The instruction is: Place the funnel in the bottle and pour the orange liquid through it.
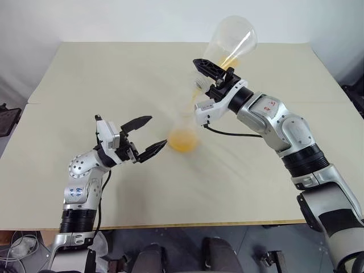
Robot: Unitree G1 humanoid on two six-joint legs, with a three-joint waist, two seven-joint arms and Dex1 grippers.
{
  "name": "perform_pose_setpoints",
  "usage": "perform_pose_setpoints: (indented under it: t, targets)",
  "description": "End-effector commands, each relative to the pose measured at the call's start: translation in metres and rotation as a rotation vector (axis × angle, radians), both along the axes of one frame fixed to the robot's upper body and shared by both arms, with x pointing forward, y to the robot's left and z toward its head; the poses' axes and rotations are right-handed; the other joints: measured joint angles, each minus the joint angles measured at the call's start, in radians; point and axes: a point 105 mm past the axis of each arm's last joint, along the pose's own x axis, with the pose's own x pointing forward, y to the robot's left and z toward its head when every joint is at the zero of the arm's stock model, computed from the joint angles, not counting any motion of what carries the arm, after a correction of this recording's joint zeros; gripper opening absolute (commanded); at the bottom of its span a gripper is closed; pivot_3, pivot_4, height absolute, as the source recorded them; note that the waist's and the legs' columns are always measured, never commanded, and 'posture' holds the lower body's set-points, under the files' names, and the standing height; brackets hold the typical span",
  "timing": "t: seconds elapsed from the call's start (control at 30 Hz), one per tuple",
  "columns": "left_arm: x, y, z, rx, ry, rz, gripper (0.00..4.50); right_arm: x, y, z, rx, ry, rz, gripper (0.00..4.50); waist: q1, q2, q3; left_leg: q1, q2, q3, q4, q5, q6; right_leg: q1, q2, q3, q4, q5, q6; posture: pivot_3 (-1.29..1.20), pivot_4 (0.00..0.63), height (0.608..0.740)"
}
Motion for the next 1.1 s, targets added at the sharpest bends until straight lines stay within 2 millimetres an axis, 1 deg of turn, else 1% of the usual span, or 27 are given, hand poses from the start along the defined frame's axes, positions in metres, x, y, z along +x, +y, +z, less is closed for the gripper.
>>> perform_pose_setpoints:
  t: [0.03, 0.93, 1.1]
  targets:
    - [-0.001, -0.004, 0.011, -0.003, -0.059, -0.009, 4.5, -0.009, 0.005, 0.022, 0.02, -0.079, 0.037, 2.47, 0.0, 0.0, 0.0, 0.0, 0.0, 0.0, 0.0, 0.0, 0.0, 0.0, 0.0, 0.0, 0.0, 0.0, 0.0, 0.0, 0.15, 0.74]
    - [0.002, -0.007, 0.013, -0.008, -0.072, -0.012, 4.5, -0.01, 0.003, 0.024, 0.011, -0.122, 0.049, 2.47, 0.0, 0.0, 0.0, 0.0, 0.0, 0.0, 0.0, 0.0, 0.0, 0.0, 0.0, 0.0, 0.0, 0.0, 0.0, 0.0, 0.15, 0.74]
    - [0.002, -0.008, 0.014, -0.012, -0.075, -0.013, 4.5, -0.023, 0.004, 0.027, 0.004, -0.145, 0.084, 2.47, 0.0, 0.0, 0.0, 0.0, 0.0, 0.0, 0.0, 0.0, 0.0, 0.0, 0.0, 0.0, 0.0, 0.0, 0.0, 0.0, 0.15, 0.74]
